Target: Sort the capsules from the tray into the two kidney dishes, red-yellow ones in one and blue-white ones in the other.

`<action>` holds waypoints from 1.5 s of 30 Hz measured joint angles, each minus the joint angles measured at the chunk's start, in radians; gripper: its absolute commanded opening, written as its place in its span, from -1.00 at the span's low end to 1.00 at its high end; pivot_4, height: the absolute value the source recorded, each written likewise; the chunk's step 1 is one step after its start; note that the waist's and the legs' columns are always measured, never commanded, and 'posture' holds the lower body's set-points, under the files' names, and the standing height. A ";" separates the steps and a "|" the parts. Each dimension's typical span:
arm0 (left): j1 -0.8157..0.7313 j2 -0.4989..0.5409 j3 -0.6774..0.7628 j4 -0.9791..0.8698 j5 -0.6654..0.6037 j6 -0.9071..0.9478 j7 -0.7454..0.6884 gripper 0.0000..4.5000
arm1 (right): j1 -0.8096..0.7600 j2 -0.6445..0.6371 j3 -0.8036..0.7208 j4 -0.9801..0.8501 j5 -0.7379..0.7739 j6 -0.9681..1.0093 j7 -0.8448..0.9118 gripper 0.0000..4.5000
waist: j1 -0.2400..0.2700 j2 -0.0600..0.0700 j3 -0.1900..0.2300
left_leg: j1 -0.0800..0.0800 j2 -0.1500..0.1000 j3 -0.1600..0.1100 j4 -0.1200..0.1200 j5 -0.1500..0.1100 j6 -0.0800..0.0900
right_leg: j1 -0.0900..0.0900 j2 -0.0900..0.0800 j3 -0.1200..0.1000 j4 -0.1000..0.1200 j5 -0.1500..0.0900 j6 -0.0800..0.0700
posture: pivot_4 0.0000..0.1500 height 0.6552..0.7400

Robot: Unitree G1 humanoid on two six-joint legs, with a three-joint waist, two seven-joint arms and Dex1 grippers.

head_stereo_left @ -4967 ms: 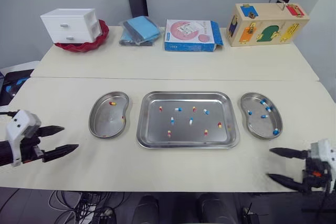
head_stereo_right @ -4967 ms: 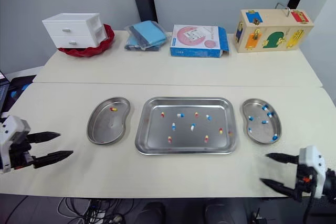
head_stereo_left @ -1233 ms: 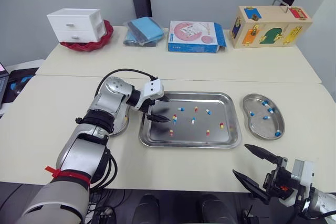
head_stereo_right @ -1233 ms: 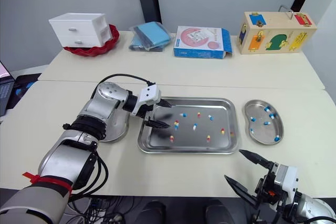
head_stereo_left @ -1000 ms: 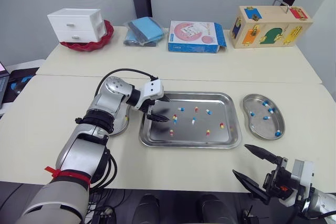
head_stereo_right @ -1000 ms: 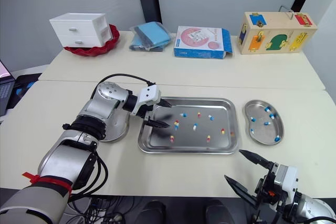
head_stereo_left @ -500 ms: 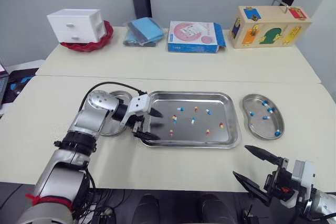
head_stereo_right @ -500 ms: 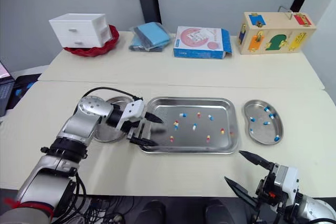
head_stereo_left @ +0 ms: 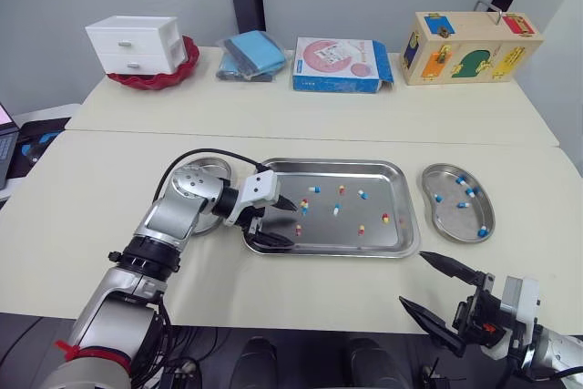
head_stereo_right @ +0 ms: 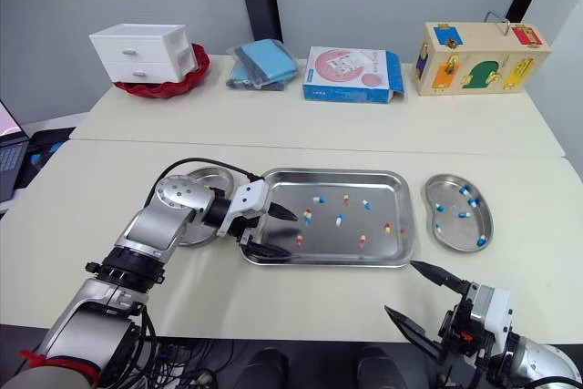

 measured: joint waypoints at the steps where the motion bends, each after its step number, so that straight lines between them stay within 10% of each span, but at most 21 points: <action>1: -0.003 -0.008 -0.002 0.009 0.003 -0.003 0.005 0.60 | -0.001 0.000 0.002 0.000 0.000 0.000 -0.001 1.00 | 0.000 0.000 0.000 | 0.000 0.000 0.000 0.000 0.000 0.000 | 0.000 0.000 0.000 0.000 0.000 0.000 | 1.00 1.00; 5: -0.015 -0.033 -0.013 0.042 0.015 -0.022 0.026 0.60 | 0.000 0.002 0.002 -0.001 -0.002 0.000 -0.012 1.00 | 0.000 0.000 0.000 | 0.000 0.000 0.000 0.000 0.000 0.000 | 0.000 0.000 0.000 0.000 0.000 0.000 | 1.00 1.00; 11: -0.015 -0.045 -0.032 0.045 0.022 -0.032 0.035 -0.09 | 0.002 0.002 0.003 -0.001 -0.009 -0.001 -0.019 1.00 | 0.000 0.000 0.000 | 0.000 0.000 0.000 0.000 0.000 0.000 | 0.000 0.000 0.000 0.000 0.000 0.000 | 1.00 1.00; 33: -0.013 -0.036 -0.053 0.045 0.068 -0.075 0.024 -0.09 | 0.007 0.003 0.003 -0.001 -0.016 -0.002 -0.020 1.00 | 0.000 0.000 0.000 | 0.000 0.000 0.000 0.000 0.000 0.000 | 0.000 0.000 0.000 0.000 0.000 0.000 | 1.00 1.00; 38: -0.013 -0.036 -0.053 0.045 0.071 -0.078 0.024 -0.59 | 0.006 0.003 0.003 -0.001 -0.016 -0.002 -0.021 1.00 | 0.000 0.000 0.000 | 0.000 0.000 0.000 0.000 0.000 0.000 | 0.000 0.000 0.000 0.000 0.000 0.000 | 1.00 1.00; 45: -0.013 -0.035 -0.053 0.045 0.071 -0.079 0.020 -0.59 | 0.005 0.003 0.003 -0.001 -0.016 -0.002 -0.021 1.00 | 0.000 0.000 0.000 | 0.000 0.000 0.000 0.000 0.000 0.000 | 0.000 0.000 0.000 0.000 0.000 0.000 | 1.00 1.00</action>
